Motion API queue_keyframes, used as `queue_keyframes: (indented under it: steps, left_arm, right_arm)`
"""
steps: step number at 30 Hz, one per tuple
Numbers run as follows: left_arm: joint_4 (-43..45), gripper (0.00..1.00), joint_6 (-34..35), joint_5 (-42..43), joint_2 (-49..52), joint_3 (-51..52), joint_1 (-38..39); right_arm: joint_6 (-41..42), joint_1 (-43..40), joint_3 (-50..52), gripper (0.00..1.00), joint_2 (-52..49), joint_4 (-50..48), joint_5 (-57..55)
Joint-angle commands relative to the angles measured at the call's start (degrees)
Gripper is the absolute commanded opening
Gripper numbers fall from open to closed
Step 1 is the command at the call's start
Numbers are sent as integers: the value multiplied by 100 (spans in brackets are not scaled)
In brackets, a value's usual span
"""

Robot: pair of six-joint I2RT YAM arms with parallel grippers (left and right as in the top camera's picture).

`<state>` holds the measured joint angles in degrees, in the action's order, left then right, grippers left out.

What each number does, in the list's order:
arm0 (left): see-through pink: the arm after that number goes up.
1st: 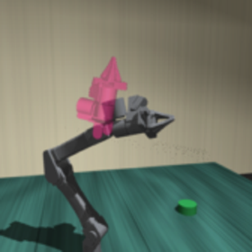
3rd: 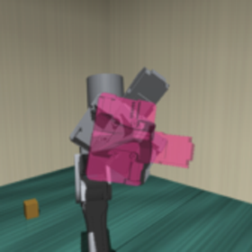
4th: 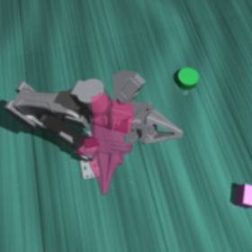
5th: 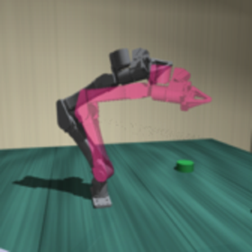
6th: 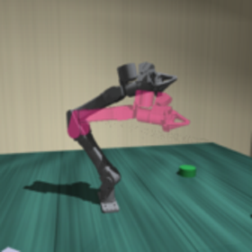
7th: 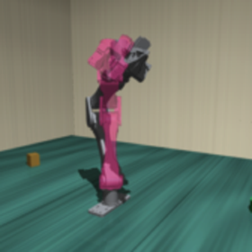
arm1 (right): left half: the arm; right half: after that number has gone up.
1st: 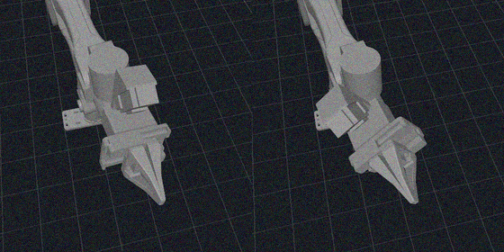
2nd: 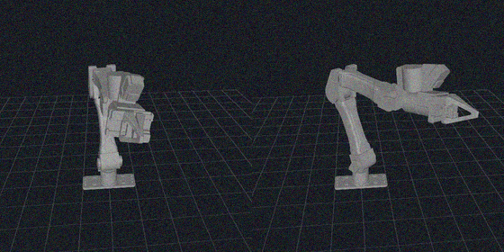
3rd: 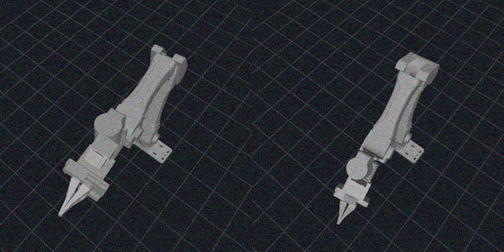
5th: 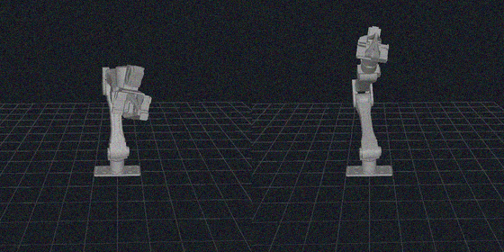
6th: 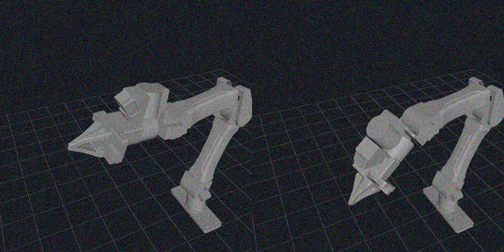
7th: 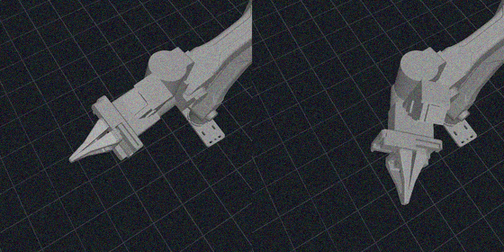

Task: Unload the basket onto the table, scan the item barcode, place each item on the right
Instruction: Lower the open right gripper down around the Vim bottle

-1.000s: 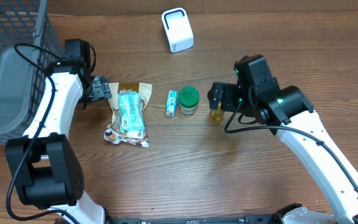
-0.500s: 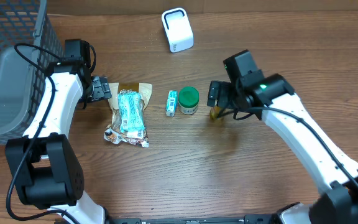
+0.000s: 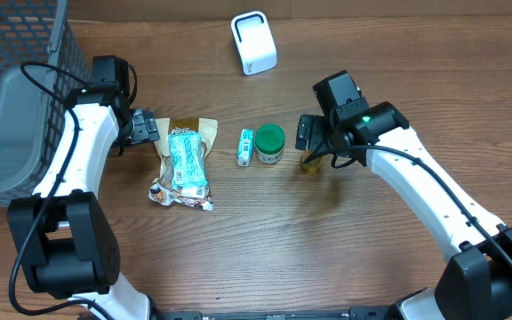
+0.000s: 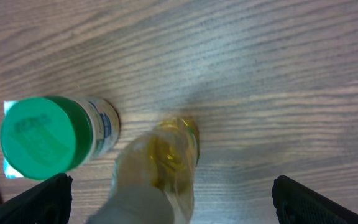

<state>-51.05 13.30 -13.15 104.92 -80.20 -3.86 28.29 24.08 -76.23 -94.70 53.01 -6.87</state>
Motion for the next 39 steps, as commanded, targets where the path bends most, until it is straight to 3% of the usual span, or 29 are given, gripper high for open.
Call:
queue_keyframes:
  steps: [1, 6, 28, 30, 34, 39]
  left_arm:
    - [9, 100, -24, -76, -4, -31, -9]
    - [11, 100, -22, -76, -4, -31, -9]
    - [11, 99, -24, -76, -4, -31, -9]
    - [11, 100, -22, -76, -4, -31, -9]
    - [11, 100, -22, -76, -4, -31, -9]
    - [11, 100, -22, -76, -4, -31, -9]
  right_arm:
    - [22, -4, -109, 100, -15, -155, -55]
    - [20, -2, -109, 100, -15, -297, 354]
    - [20, -2, -101, 100, -476, -282, 289]
    - [20, -2, -98, 96, -476, -278, 289]
    - [20, -2, -98, 75, -476, -282, 284]
    - [-35, -2, -101, 70, -476, -258, 284]
